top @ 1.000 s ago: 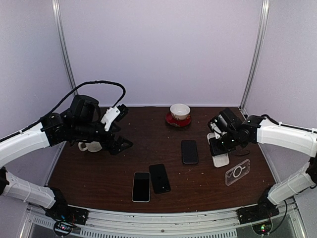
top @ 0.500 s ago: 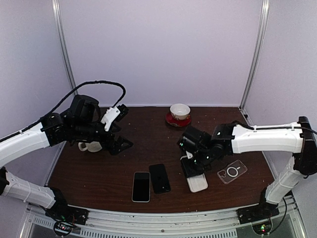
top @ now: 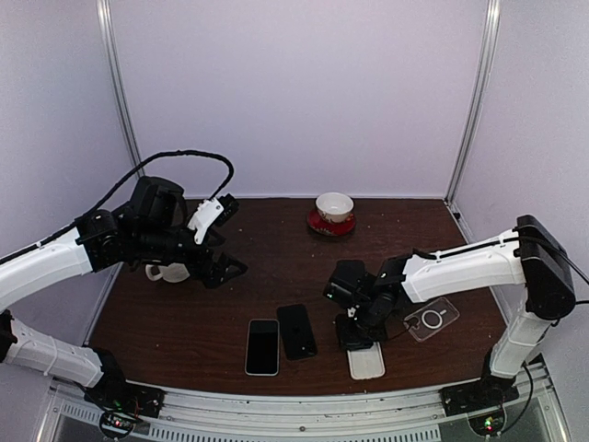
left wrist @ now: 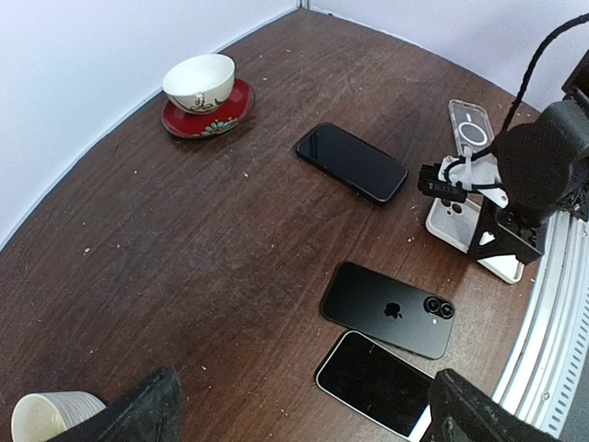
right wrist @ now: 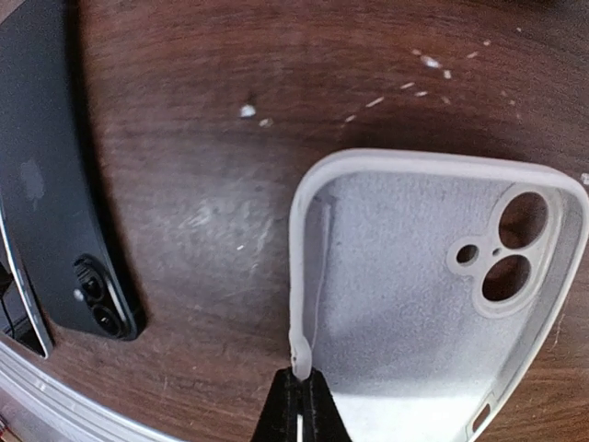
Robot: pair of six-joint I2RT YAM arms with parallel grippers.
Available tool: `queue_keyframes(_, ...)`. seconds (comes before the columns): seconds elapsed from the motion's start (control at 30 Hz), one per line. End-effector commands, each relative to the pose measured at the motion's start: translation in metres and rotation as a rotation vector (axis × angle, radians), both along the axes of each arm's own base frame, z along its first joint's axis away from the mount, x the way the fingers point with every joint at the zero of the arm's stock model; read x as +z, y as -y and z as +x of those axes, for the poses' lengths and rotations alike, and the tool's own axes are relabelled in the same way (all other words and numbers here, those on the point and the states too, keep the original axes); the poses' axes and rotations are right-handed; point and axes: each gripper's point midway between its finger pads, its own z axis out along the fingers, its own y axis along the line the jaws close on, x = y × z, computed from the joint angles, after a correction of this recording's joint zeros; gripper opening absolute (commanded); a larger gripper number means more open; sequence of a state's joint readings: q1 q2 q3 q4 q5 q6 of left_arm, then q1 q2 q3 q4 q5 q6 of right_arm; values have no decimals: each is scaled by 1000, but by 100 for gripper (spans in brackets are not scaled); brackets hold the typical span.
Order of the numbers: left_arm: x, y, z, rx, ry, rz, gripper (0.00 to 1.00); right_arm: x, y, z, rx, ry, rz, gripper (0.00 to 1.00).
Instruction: Put the phone into the phone case
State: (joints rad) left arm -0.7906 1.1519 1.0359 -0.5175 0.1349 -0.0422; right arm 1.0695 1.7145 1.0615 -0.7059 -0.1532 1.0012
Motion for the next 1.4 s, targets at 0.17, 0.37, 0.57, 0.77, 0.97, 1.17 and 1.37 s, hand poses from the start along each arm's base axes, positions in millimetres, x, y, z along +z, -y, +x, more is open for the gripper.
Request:
queue_keyframes(0.17, 7, 0, 3, -3, 36, -24, 98, 20, 10, 24, 31, 78, -106, 40)
queue_keyframes(0.37, 5, -1, 4, 1, 38, -16, 98, 52, -27, 37, 210, 226, -203, 96)
queue_keyframes(0.57, -1, 0, 6, 4, 29, -1, 98, 33, -75, 32, 324, 202, -215, 100)
queue_keyframes(0.77, -2, 0, 6, 4, 30, 2, 98, 10, -98, 24, 389, 146, -202, 99)
queue_keyframes(0.97, -5, 0, 7, 6, 25, 13, 98, 1, -109, 19, 405, 123, -206, 99)
queue_keyframes(1.17, -8, 1, 8, 7, 21, 21, 97, -5, -124, 17, 412, 99, -167, 99)
queue_keyframes(1.37, -10, 1, 9, 7, 19, 24, 97, -13, -111, 21, 408, 95, -221, 99)
